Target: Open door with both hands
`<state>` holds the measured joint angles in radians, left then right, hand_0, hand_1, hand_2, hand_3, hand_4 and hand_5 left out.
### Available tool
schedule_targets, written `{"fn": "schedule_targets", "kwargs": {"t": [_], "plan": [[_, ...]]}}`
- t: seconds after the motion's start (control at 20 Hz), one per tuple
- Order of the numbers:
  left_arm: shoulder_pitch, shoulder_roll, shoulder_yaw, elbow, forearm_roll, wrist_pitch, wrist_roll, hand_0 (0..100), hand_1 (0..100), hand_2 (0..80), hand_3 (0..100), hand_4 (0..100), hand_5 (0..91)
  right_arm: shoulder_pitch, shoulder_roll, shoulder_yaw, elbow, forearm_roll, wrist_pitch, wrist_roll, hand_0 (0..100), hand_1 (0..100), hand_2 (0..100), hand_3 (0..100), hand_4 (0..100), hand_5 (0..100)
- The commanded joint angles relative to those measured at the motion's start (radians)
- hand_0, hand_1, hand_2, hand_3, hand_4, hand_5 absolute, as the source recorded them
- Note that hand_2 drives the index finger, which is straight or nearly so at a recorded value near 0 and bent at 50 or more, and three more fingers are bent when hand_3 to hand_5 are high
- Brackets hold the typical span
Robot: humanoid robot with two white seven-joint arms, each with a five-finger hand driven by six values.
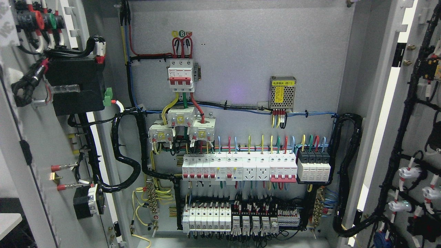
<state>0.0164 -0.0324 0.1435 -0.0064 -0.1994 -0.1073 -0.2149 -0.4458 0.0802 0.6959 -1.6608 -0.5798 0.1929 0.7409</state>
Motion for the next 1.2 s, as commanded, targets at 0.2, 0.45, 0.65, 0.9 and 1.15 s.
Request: {"fn": "schedule_targets", "kwargs": {"t": [0.2, 0.45, 0.65, 0.9, 1.15], "plan": [[0.037, -0.003, 0.001, -0.07, 0.0, -0.002, 0.002, 0, 0, 0.0, 0, 0, 0.0, 0.001, 0.003, -0.051, 0.044, 0.015, -0.009, -0.04, 38, 0, 0, 0, 0, 0], [0.121, 0.002, 0.001, -0.225, 0.0, 0.0, -0.02, 0, 0, 0.0, 0, 0, 0.0, 0.003, 0.001, -0.143, 0.072, 0.017, -0.01, -0.061, 38, 0, 0, 0, 0, 0], [0.267, 0.023, -0.018, -0.567, 0.0, -0.002, -0.109, 0, 0, 0.0, 0, 0, 0.0, 0.009, -0.006, -0.167, 0.088, 0.017, -0.015, -0.061, 38, 0, 0, 0, 0, 0], [0.365, 0.052, -0.116, -0.88, 0.043, -0.04, -0.113, 0, 0, 0.0, 0, 0, 0.0, 0.047, -0.02, -0.228, 0.081, 0.015, -0.018, -0.132, 38, 0, 0, 0, 0, 0], [0.48, 0.121, -0.194, -1.101, 0.044, -0.227, -0.107, 0, 0, 0.0, 0, 0, 0.0, 0.117, -0.088, -0.237, 0.052, 0.024, -0.179, -0.215, 38, 0, 0, 0, 0, 0]]}}
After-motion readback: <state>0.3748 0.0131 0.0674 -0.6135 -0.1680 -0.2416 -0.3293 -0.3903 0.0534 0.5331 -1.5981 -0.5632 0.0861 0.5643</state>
